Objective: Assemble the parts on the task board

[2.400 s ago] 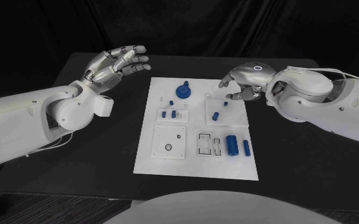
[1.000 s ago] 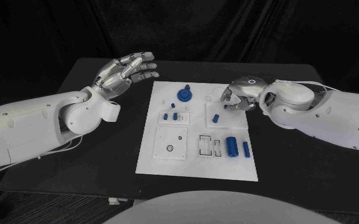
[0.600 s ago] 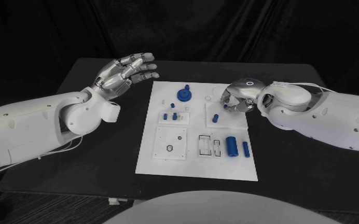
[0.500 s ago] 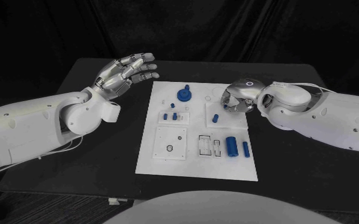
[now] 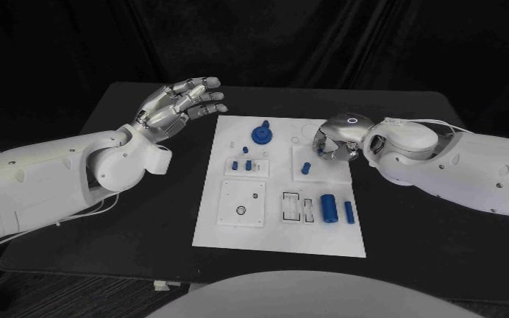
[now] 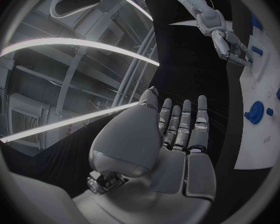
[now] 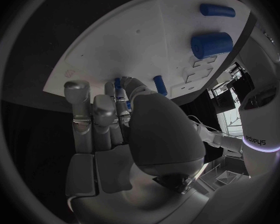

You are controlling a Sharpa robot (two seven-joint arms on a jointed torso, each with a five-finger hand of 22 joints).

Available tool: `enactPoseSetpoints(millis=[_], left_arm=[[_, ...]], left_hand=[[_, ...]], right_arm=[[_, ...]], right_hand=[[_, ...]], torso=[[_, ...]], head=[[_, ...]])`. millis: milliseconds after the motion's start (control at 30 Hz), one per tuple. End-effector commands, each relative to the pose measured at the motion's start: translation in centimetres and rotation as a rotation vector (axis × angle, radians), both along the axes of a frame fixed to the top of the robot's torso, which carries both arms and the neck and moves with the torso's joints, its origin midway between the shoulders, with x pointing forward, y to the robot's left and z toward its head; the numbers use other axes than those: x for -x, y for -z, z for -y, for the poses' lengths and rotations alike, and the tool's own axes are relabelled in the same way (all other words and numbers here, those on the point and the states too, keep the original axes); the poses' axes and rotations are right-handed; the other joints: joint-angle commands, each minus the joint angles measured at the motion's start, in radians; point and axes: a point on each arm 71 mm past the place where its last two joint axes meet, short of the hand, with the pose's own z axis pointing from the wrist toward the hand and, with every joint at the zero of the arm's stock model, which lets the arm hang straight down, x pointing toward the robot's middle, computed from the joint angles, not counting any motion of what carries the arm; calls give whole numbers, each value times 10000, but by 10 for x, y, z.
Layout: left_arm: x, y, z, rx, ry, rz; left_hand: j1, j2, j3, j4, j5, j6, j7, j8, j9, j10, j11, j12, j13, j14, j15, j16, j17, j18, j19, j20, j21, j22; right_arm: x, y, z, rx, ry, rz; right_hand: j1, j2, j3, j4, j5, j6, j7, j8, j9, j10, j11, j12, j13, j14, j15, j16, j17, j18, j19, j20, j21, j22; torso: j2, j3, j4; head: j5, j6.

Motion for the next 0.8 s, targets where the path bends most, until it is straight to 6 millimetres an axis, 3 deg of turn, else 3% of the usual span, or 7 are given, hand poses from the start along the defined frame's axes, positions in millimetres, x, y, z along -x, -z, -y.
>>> enactPoseSetpoints(millis=[33, 467, 800], left_arm=[[1, -1, 1, 319, 85, 101], [1, 0, 2, 308, 183, 10], [1, 2, 3, 279, 211, -52]], left_hand=[[96, 21, 6, -76, 66, -19, 71, 83, -16, -53, -44, 49, -29, -15, 71, 75, -14, 175, -21, 85, -61, -10], [160, 82, 74, -210, 298, -65, 143, 197, -65, -83, -14, 118, -103, -3, 121, 122, -37, 173, -11, 117, -64, -14], [214, 121, 145, -335, 497, -101, 178, 281, -109, -97, 15, 171, -162, -4, 135, 151, -59, 174, -2, 137, -62, -11]], right_arm=[[1, 2, -1, 81, -116, -51], [0, 4, -1, 127, -141, -111], [1, 1, -1, -152, -248, 176]], right_hand=[[117, 12, 75, -14, 47, 47, 9, 0, 13, 108, 13, 23, -22, 10, -82, -44, -19, -16, 37, -64, -16, 885], [275, -22, 445, -198, 224, 199, 100, -24, 67, 356, 5, -112, -153, 9, -102, -104, -108, -16, 34, -94, -20, 893], [462, 5, 755, -502, 190, 604, 54, 102, 230, 914, -88, -188, -262, 17, -177, -159, -195, -23, 46, -158, 99, 920]], torso=[[0, -4, 5], [-1, -5, 0], [-3, -6, -1]], head=[[6, -2], [6, -2], [6, -2]])
